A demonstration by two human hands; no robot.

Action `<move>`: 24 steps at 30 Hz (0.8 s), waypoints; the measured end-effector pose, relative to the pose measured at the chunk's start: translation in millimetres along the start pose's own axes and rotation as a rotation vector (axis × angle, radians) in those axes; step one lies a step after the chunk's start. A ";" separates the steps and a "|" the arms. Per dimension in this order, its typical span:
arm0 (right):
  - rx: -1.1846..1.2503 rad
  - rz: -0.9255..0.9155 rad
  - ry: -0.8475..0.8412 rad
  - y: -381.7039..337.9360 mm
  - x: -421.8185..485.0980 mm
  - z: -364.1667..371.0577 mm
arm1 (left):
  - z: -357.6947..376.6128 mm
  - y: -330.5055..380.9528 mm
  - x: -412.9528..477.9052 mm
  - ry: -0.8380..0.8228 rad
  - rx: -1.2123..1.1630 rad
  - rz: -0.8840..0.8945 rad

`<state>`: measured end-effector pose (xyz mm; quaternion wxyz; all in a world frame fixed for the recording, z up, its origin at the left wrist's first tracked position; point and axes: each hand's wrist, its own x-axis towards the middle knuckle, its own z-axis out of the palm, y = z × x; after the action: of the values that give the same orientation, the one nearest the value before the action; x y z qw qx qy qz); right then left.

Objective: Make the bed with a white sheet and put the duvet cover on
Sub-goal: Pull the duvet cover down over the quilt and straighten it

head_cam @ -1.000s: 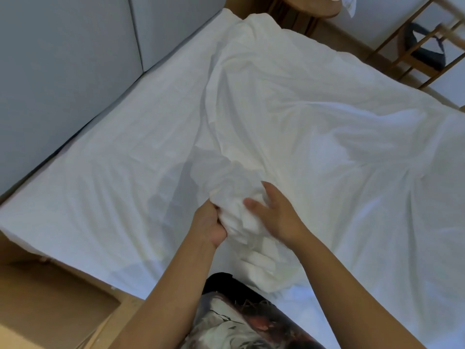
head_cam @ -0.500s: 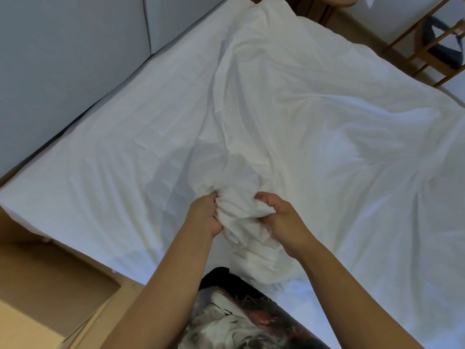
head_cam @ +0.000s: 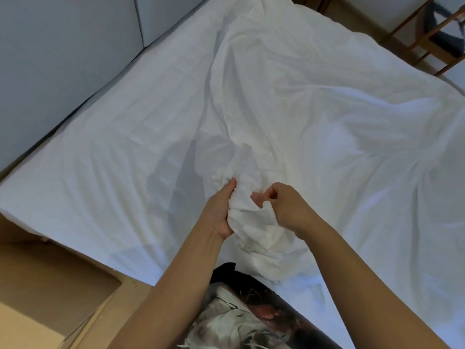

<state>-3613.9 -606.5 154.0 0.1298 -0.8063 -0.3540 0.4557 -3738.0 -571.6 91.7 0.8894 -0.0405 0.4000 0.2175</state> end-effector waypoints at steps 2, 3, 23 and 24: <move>0.012 -0.081 0.028 1.7 1.0 8.2 | -0.2 -0.2 2.0 0.025 0.026 0.005; 0.009 -0.125 0.080 2.7 1.8 10.5 | -0.1 0.5 2.0 0.031 0.048 0.018; 0.034 -0.158 -0.060 14.3 6.1 17.9 | 0.9 -0.6 9.0 0.020 0.031 -0.056; 0.060 -0.151 -0.031 13.0 7.9 19.0 | 1.8 2.0 9.7 0.004 0.044 -0.062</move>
<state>-3621.1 -612.5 131.6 0.1825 -0.7661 -0.4017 0.4674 -3732.0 -565.9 86.0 0.8956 -0.0338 0.4050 0.1809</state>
